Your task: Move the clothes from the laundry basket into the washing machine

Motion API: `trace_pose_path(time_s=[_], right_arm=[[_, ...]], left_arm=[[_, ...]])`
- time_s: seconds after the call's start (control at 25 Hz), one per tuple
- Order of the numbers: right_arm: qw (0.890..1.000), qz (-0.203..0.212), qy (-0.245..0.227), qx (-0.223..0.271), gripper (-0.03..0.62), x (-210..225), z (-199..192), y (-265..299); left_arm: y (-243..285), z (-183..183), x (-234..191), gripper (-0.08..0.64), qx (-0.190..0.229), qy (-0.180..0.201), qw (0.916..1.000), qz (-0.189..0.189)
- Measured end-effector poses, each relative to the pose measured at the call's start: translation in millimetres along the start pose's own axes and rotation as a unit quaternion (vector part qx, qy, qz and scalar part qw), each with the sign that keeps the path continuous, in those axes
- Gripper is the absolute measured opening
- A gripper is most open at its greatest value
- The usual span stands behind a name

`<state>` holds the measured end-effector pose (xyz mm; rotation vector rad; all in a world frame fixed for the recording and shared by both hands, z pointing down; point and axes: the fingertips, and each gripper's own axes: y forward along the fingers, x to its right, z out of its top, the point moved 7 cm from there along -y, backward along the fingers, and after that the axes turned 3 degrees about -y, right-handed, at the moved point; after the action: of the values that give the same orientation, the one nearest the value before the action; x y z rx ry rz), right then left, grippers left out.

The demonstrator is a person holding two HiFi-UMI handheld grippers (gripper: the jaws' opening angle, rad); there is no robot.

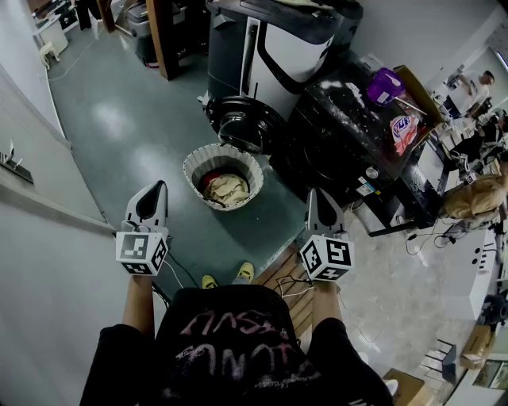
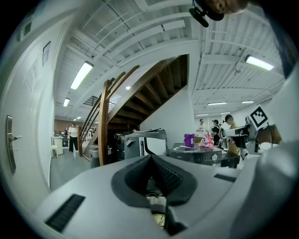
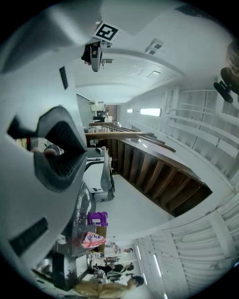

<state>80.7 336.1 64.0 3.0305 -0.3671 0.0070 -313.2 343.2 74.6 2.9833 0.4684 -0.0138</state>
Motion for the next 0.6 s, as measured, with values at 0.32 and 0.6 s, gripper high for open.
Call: trace_pose_path(time_s=[0.32,0.6], right_arm=[[1.0,0.004,-0.003,0.0,0.003,-8,0,-2],[1.0,0.0,-0.004,0.011,0.003,-10,6,-4]], left_arm=[[0,9,3,0.012,0.01,0.002,0.9999,-0.003],[-2,11,7,0.012,0.007,0.003,1.0,-0.005]])
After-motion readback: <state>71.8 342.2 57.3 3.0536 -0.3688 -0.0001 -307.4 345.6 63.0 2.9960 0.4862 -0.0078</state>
